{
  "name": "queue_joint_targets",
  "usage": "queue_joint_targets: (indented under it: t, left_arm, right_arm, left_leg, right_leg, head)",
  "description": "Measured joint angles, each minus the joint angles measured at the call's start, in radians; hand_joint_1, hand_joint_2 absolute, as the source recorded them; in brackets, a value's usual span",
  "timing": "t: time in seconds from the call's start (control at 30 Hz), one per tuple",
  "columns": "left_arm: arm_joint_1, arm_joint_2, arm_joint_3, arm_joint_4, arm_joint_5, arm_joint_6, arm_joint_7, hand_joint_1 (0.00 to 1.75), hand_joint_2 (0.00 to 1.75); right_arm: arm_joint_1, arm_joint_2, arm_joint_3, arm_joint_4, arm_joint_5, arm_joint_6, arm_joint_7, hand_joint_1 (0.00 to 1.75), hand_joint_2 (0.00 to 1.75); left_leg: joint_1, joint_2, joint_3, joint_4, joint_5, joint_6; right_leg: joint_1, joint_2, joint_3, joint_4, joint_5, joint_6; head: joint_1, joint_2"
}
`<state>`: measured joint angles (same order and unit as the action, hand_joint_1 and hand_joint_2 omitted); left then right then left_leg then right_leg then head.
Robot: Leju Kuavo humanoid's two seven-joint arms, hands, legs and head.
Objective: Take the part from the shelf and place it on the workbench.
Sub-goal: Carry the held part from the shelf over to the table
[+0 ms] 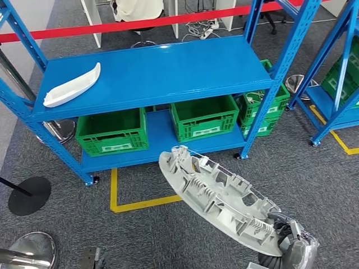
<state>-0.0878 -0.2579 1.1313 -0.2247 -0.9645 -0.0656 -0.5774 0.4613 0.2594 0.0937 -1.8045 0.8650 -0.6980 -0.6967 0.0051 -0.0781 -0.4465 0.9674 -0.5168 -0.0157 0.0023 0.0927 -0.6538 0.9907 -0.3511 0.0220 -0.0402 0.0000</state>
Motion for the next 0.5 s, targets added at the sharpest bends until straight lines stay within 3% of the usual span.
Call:
queue_joint_targets:
  t: [0.03, 0.1, 0.13, 0.17, 0.2, 0.27, 0.3, 0.33, 0.37, 0.43, 0.5]
  left_arm:
    - [0.0, -0.001, 0.0, 0.0, 0.0, 0.0, 0.0, 0.0, 1.75]
    - [0.001, -0.003, 0.0, 0.0, -0.001, 0.0, 0.001, 0.0, 1.75]
    - [0.001, -0.004, 0.0, 0.001, -0.002, -0.001, 0.001, 0.0, 1.75]
    - [0.002, -0.006, -0.001, 0.001, -0.003, -0.001, 0.001, 0.0, 1.75]
    - [0.002, -0.007, -0.001, 0.001, -0.005, -0.002, 0.001, 0.0, 1.75]
    - [0.004, -0.008, -0.001, 0.001, -0.009, -0.002, 0.001, 0.0, 1.75]
    - [0.004, -0.008, -0.001, 0.001, -0.009, -0.002, 0.001, 0.0, 1.75]
    - [0.004, -0.008, -0.001, 0.001, -0.009, -0.002, 0.001, 0.0, 1.75]
    - [0.003, -0.008, -0.001, 0.001, -0.01, -0.002, 0.001, 0.0, 1.75]
    - [0.001, -0.009, -0.002, 0.001, -0.011, -0.003, -0.001, 0.0, 1.75]
    - [-0.001, -0.011, -0.004, 0.001, -0.014, -0.004, -0.004, 0.0, 1.75]
  right_arm:
    - [0.001, 0.0, 0.0, -0.001, 0.0, 0.0, 0.0, 1.75, 1.75]
    - [0.005, 0.0, -0.001, -0.004, 0.0, 0.0, 0.0, 1.75, 1.75]
    - [0.008, 0.0, -0.002, -0.005, -0.001, 0.0, 0.0, 1.75, 1.75]
    - [0.011, 0.0, -0.003, -0.006, -0.001, 0.0, 0.0, 1.75, 1.75]
    - [0.012, 0.001, -0.005, -0.007, -0.001, 0.0, 0.0, 1.75, 1.75]
    - [0.014, 0.001, -0.006, -0.008, -0.001, 0.0, 0.0, 1.75, 1.75]
    - [0.014, 0.001, -0.007, -0.008, -0.001, 0.0, 0.0, 1.75, 1.75]
    - [0.015, 0.001, -0.008, -0.008, -0.001, 0.0, 0.0, 1.75, 1.75]
    - [0.016, 0.001, -0.009, -0.008, -0.002, 0.0, 0.0, 1.75, 1.75]
    - [0.018, 0.001, -0.012, -0.012, -0.002, 0.0, 0.0, 1.75, 1.75]
    - [0.02, 0.002, -0.015, -0.017, -0.003, 0.0, 0.0, 1.75, 1.75]
  left_leg:
    - [-0.001, -0.006, 0.009, -0.022, -0.004, 0.004]
    - [-0.002, 0.015, -0.003, -0.026, 0.011, 0.012]
    - [-0.001, 0.028, -0.011, -0.027, 0.02, 0.02]
    - [0.0, 0.042, -0.019, -0.029, 0.031, 0.026]
    - [0.001, 0.056, -0.029, -0.029, 0.041, 0.031]
    - [-0.001, 0.085, -0.052, -0.028, 0.06, 0.033]
    - [-0.001, 0.1, -0.064, -0.027, 0.069, 0.032]
    - [-0.001, 0.116, -0.077, -0.026, 0.078, 0.03]
    - [0.0, 0.13, -0.089, -0.024, 0.086, 0.027]
    - [0.0, 0.155, -0.11, -0.017, 0.099, 0.019]
    - [-0.002, 0.173, -0.123, -0.008, 0.11, 0.008]
  right_leg:
    - [-0.001, 0.008, -0.005, -0.004, 0.012, 0.006]
    - [-0.003, 0.019, -0.014, -0.01, 0.029, 0.019]
    - [-0.003, 0.007, -0.024, -0.001, 0.015, 0.024]
    - [-0.002, -0.013, -0.037, 0.029, -0.02, 0.028]
    - [-0.002, -0.041, -0.054, 0.081, -0.073, 0.031]
    - [-0.005, -0.076, -0.084, 0.222, -0.168, 0.038]
    - [-0.007, -0.083, -0.087, 0.276, -0.184, 0.042]
    - [-0.01, -0.087, -0.076, 0.301, -0.178, 0.045]
    - [-0.012, -0.092, -0.047, 0.288, -0.154, 0.048]
    - [-0.014, -0.12, 0.062, 0.164, -0.118, 0.052]
    - [-0.008, -0.153, 0.16, 0.026, -0.131, 0.046]
  head:
    - [0.0, 0.0]
    - [-0.002, 0.0]
    - [0.0, 0.0]
    - [0.003, 0.0]
    - [0.007, 0.0]
    - [0.011, 0.0]
    - [0.011, 0.0]
    - [0.011, 0.0]
    - [0.011, 0.0]
    - [0.011, 0.0]
    - [0.01, 0.0]
